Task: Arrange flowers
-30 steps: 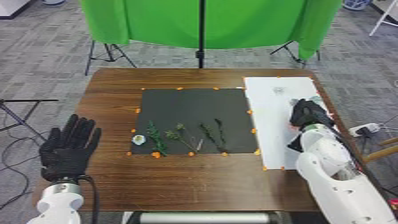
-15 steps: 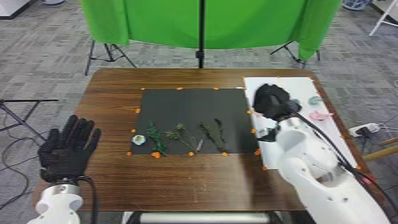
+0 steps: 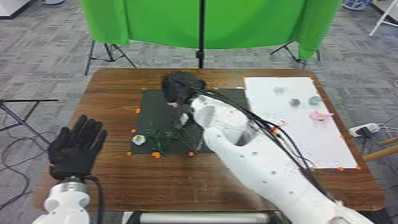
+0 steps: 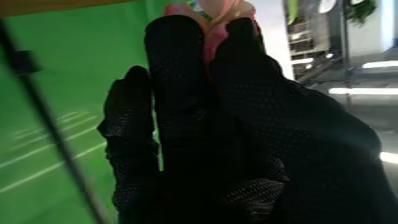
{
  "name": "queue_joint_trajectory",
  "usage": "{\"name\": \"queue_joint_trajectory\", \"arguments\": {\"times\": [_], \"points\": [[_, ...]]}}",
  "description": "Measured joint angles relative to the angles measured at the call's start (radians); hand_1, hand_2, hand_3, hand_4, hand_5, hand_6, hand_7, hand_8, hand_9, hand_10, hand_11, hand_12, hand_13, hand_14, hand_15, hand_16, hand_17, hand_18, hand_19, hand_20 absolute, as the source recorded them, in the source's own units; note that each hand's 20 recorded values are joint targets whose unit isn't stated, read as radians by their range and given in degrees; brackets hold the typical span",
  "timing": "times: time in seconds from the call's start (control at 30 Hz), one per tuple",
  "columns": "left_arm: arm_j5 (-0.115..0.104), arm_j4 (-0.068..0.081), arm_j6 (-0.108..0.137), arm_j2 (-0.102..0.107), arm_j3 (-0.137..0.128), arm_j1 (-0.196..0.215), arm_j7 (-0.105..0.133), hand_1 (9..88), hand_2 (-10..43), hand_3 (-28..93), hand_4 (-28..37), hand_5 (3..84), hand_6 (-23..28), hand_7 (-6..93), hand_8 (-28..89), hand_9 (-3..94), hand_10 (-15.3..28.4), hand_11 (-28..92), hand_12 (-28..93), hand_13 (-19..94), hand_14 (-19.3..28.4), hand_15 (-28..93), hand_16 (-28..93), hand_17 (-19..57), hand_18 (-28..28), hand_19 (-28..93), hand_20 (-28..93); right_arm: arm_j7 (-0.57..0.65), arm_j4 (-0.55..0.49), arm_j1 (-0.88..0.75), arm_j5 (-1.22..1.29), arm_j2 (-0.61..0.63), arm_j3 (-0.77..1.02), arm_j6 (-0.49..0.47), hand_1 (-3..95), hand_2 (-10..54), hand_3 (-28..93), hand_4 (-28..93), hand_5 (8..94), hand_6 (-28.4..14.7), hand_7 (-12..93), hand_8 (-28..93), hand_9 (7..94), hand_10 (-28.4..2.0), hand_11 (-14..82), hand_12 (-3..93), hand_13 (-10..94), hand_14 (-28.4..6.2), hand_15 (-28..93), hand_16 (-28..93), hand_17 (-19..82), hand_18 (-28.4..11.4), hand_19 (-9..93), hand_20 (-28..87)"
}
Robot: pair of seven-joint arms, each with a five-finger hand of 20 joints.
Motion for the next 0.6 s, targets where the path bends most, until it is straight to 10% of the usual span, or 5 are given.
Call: {"name": "queue_joint_trajectory", "arguments": {"times": [0.6], "points": [[0.02,0.033,-0.011,0.048,0.069,-0.116,0.022,28.3,17.4,80,-28.3,52.5,10.7,15.2,-10,44.5,16.9,26,12,33,16.5,41,-8,-7.6,13.7,39,14,0.034,0.181,-0.097,-0.28,-0.254,0.077,0.004,63.4,-9.5,73,-28,63.9,-0.8,56,1,74.3,-11.4,24.7,43.0,70,-5.8,43,39,39,-18.1,83,33]]}}
